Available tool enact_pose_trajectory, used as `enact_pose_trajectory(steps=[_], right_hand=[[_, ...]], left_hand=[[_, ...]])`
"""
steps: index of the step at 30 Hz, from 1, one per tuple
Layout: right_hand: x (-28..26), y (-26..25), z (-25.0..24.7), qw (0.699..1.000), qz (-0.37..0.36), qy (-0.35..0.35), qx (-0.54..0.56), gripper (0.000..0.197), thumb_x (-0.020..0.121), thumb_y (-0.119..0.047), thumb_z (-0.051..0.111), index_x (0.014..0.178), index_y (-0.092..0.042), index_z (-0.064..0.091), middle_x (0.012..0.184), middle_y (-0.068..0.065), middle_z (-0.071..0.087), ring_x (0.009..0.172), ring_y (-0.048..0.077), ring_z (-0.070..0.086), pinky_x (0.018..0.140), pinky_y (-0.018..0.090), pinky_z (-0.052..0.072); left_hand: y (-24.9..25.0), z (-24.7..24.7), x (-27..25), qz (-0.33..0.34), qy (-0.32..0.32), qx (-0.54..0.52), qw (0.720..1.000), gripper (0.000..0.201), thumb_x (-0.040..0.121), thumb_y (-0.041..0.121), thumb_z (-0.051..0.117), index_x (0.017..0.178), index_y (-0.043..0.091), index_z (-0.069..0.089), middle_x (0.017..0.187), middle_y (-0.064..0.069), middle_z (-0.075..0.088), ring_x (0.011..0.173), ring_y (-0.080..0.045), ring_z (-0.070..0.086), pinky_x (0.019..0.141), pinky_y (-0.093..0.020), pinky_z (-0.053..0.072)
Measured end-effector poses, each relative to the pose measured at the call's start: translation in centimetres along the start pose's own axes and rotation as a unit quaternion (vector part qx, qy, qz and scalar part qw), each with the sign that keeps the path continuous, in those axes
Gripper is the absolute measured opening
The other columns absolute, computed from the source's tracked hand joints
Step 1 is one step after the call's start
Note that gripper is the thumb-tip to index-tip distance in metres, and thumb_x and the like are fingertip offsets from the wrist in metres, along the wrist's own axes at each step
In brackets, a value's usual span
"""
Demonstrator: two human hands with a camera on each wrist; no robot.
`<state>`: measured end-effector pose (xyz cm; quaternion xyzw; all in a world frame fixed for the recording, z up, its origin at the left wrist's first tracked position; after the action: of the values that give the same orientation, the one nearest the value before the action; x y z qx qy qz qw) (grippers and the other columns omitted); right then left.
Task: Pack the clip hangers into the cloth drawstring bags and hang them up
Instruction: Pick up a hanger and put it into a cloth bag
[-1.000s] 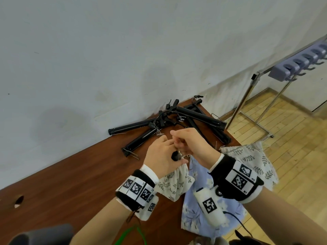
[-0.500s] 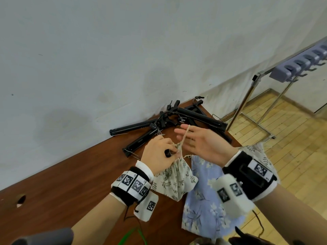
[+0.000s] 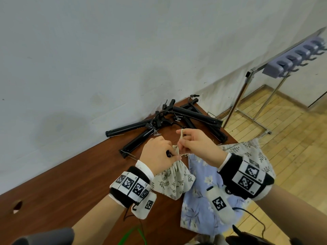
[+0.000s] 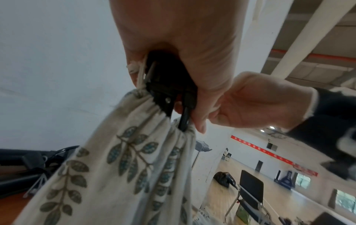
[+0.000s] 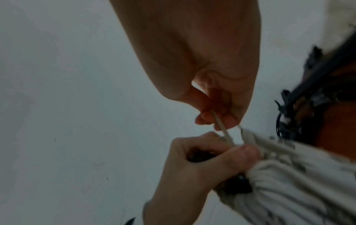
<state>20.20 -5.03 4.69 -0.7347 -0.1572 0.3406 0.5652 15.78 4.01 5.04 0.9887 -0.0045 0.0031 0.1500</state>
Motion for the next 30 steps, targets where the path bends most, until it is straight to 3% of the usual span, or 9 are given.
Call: enact_pose_trajectory(steps=[4, 6, 9, 12, 14, 17, 22, 24, 30], right_hand=[[0.4, -0.1, -0.1, 0.996, 0.066, -0.045, 0.05, 0.025, 0.102, -0.007, 0.042, 0.114, 0.006, 0.06, 0.049, -0.003, 0.035, 0.045, 0.011, 0.031, 0.046, 0.024, 0.034], [0.2, -1.0, -0.2, 0.992, 0.078, -0.096, 0.028, 0.027, 0.101, -0.005, 0.042, 0.1, 0.009, 0.064, 0.045, -0.004, 0.027, 0.04, 0.01, 0.02, 0.041, 0.021, 0.02], [0.0, -1.6, -1.3, 0.99, 0.089, -0.105, 0.01, 0.033, 0.098, -0.007, 0.044, 0.068, -0.002, 0.055, 0.043, -0.002, 0.023, 0.038, 0.011, 0.016, 0.041, 0.02, 0.017], [-0.1, 0.2, -2.7, 0.992, 0.113, -0.054, -0.026, 0.045, 0.098, -0.024, 0.051, 0.055, -0.014, 0.045, 0.042, -0.002, 0.026, 0.039, 0.015, 0.018, 0.043, 0.023, 0.02], [-0.2, 1.9, -3.4, 0.981, 0.126, -0.025, -0.144, 0.047, 0.094, -0.036, 0.058, 0.056, -0.011, 0.056, 0.042, -0.002, 0.031, 0.038, 0.015, 0.023, 0.042, 0.023, 0.024], [-0.7, 3.7, -1.6, 0.944, 0.137, -0.115, -0.276, 0.05, 0.093, -0.04, 0.06, 0.08, 0.008, 0.068, 0.046, 0.0, 0.034, 0.037, 0.014, 0.027, 0.04, 0.021, 0.028], [-0.3, 0.3, -0.7, 0.959, -0.01, -0.062, -0.277, 0.037, 0.092, -0.025, 0.059, 0.075, 0.008, 0.063, 0.056, 0.008, 0.045, 0.046, 0.011, 0.034, 0.046, 0.021, 0.029], [-0.6, -0.8, 0.0, 0.954, -0.063, -0.043, -0.289, 0.033, 0.089, -0.023, 0.059, 0.068, 0.003, 0.063, 0.055, 0.012, 0.048, 0.049, 0.015, 0.037, 0.049, 0.027, 0.031], [-0.7, 0.3, -1.1, 0.994, -0.035, 0.022, -0.099, 0.038, 0.088, -0.007, 0.062, 0.057, 0.013, 0.052, 0.048, 0.01, 0.037, 0.044, 0.013, 0.03, 0.048, 0.023, 0.028]], left_hand=[[1.4, 0.3, -0.4, 0.036, -0.026, 0.012, 0.999, 0.027, 0.083, 0.057, 0.058, 0.08, 0.035, 0.074, 0.073, 0.022, 0.052, 0.085, -0.003, 0.041, 0.082, -0.028, 0.038], [1.5, 0.1, -0.3, 0.037, -0.03, 0.016, 0.999, 0.027, 0.083, 0.055, 0.059, 0.081, 0.033, 0.075, 0.077, 0.023, 0.056, 0.085, -0.002, 0.042, 0.079, -0.026, 0.037], [1.1, -0.4, 0.2, 0.026, -0.04, 0.018, 0.999, 0.027, 0.083, 0.051, 0.062, 0.078, 0.028, 0.075, 0.073, 0.019, 0.053, 0.091, -0.006, 0.048, 0.077, -0.027, 0.04], [0.6, -0.3, 0.4, 0.01, -0.054, 0.011, 0.998, 0.027, 0.081, 0.053, 0.063, 0.081, 0.029, 0.076, 0.085, 0.015, 0.061, 0.1, -0.01, 0.052, 0.073, -0.026, 0.041], [1.0, 0.0, 0.3, 0.016, -0.059, 0.019, 0.998, 0.028, 0.081, 0.054, 0.063, 0.08, 0.029, 0.076, 0.076, 0.015, 0.055, 0.093, -0.008, 0.049, 0.068, -0.025, 0.037], [1.0, 0.1, 0.1, 0.007, -0.034, 0.014, 0.999, 0.025, 0.077, 0.056, 0.066, 0.077, 0.032, 0.073, 0.083, 0.015, 0.059, 0.092, -0.005, 0.049, 0.071, -0.026, 0.044], [1.1, -0.4, -0.1, 0.022, 0.035, -0.013, 0.999, 0.027, 0.076, 0.047, 0.067, 0.097, 0.033, 0.06, 0.086, 0.015, 0.056, 0.084, -0.006, 0.051, 0.071, -0.023, 0.044], [1.8, -0.5, -0.1, 0.052, 0.044, -0.003, 0.998, 0.016, 0.077, 0.038, 0.065, 0.085, 0.025, 0.064, 0.085, 0.01, 0.06, 0.087, -0.013, 0.056, 0.071, -0.031, 0.05], [1.4, 0.1, 0.7, 0.039, 0.018, 0.026, 0.999, 0.029, 0.084, 0.048, 0.061, 0.074, 0.022, 0.07, 0.078, 0.01, 0.06, 0.085, -0.013, 0.052, 0.067, -0.029, 0.043]])
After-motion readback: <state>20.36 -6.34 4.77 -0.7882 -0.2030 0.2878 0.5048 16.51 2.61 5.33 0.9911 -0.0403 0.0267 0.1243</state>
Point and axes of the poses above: each hand's wrist, its own x-axis towards the middle knuckle, its own z-axis out of the palm, y = z × x, the point moved 9 cm from there along x, towards the middle knuckle
